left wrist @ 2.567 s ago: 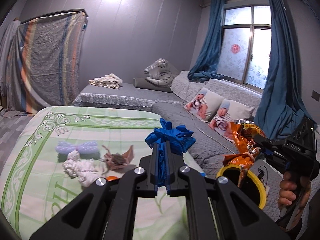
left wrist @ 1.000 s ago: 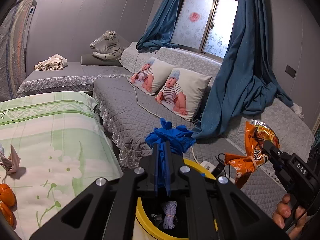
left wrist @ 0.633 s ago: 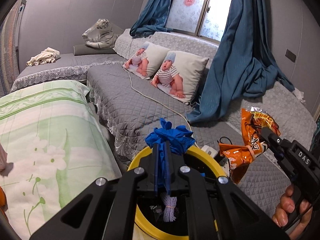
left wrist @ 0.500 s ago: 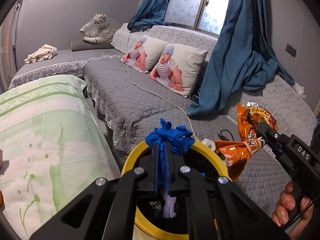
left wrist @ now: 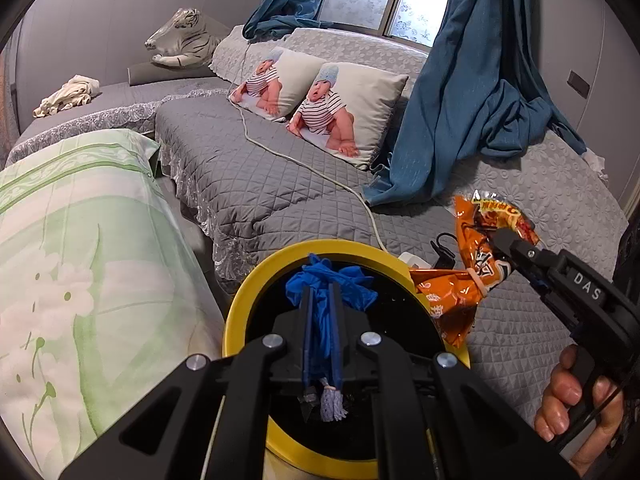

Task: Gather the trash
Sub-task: 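Open the right gripper over the bin while the left gripper releases the glove, then move both open grippers back over the bed toward the tangerines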

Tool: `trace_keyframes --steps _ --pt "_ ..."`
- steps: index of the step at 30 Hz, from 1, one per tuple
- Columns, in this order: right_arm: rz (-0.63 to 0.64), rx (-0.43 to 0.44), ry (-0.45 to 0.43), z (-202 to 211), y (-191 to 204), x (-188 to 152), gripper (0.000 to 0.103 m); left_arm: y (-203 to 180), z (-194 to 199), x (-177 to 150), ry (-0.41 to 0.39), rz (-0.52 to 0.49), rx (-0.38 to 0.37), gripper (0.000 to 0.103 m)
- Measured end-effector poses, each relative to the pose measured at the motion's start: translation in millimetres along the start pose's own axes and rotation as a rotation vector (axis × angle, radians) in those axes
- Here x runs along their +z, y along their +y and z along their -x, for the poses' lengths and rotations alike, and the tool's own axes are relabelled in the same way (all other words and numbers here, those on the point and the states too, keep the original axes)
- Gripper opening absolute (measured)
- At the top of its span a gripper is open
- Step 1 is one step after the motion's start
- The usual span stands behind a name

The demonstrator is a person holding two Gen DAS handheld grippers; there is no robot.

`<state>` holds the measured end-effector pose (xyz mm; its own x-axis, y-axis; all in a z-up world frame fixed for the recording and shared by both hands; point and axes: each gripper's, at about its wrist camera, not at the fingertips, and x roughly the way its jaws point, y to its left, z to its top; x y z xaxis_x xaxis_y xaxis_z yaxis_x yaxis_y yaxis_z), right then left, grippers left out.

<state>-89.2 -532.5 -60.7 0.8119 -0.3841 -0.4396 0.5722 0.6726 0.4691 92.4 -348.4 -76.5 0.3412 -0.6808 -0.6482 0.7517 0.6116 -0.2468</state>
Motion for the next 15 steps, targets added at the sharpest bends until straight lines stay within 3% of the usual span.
trace_keyframes --steps 3,5,6,7,11,15 --pt "-0.003 -0.014 0.009 -4 -3 -1 0.023 1 1 1 -0.009 0.003 0.003 0.013" --pt "-0.006 -0.023 0.012 -6 -4 -1 0.024 2 2 0 -0.015 0.014 0.002 0.033" --pt "-0.011 -0.024 0.013 -6 -5 -1 0.029 3 4 0 -0.025 0.026 0.015 0.052" --pt "-0.022 -0.02 0.016 -7 -6 -1 0.032 4 5 1 -0.035 0.033 0.023 0.061" --pt "-0.043 -0.026 0.012 -5 -10 -2 0.049 9 11 3 -0.05 0.058 0.032 0.068" --pt "-0.059 -0.021 -0.002 -1 -11 0 0.055 15 20 6 -0.086 0.069 0.054 0.078"
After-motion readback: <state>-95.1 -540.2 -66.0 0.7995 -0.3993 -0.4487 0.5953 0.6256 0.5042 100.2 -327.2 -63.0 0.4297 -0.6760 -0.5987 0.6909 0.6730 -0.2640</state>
